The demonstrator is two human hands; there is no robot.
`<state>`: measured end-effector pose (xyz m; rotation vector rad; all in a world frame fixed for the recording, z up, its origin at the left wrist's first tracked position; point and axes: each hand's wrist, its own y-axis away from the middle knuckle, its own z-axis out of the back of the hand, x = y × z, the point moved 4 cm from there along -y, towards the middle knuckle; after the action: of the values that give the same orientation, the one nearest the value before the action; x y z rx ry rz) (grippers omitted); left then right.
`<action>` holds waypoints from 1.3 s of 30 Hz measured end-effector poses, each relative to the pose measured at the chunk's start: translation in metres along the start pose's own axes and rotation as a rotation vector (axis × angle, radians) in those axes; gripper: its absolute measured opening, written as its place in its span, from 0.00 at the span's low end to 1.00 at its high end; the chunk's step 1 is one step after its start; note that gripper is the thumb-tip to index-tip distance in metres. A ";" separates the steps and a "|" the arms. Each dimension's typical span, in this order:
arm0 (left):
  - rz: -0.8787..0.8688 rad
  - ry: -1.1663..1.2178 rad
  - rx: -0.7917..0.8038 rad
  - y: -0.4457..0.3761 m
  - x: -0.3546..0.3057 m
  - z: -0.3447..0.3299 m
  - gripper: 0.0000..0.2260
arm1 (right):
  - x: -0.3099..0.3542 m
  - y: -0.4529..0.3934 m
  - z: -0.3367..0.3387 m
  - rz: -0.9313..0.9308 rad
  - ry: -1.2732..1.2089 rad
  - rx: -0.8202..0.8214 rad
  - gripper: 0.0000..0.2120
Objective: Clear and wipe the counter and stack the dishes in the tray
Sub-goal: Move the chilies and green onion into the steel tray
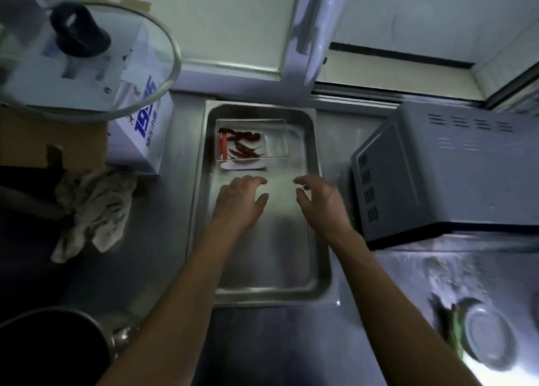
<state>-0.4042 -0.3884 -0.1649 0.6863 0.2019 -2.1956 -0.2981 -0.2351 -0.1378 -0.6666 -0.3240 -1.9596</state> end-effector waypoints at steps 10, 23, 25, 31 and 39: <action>-0.164 -0.193 0.092 0.084 -0.055 -0.032 0.18 | -0.031 0.111 0.029 -0.101 0.041 0.033 0.14; -0.484 -0.287 0.170 0.200 -0.188 -0.113 0.21 | -0.139 0.316 0.102 -0.343 -0.042 -0.090 0.19; -0.522 -0.260 0.170 0.218 -0.215 -0.126 0.21 | -0.155 0.348 0.118 -0.333 0.010 -0.102 0.20; -0.610 -0.194 0.152 0.261 -0.297 -0.151 0.17 | -0.192 0.419 0.181 -0.362 0.047 -0.229 0.19; -0.716 -0.099 0.244 0.286 -0.379 -0.190 0.17 | -0.240 0.502 0.222 -0.554 -0.010 -0.352 0.22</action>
<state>0.0859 -0.2587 -0.0981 0.7049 0.1406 -2.9701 0.2982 -0.1826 -0.1256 -0.8788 -0.1790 -2.5792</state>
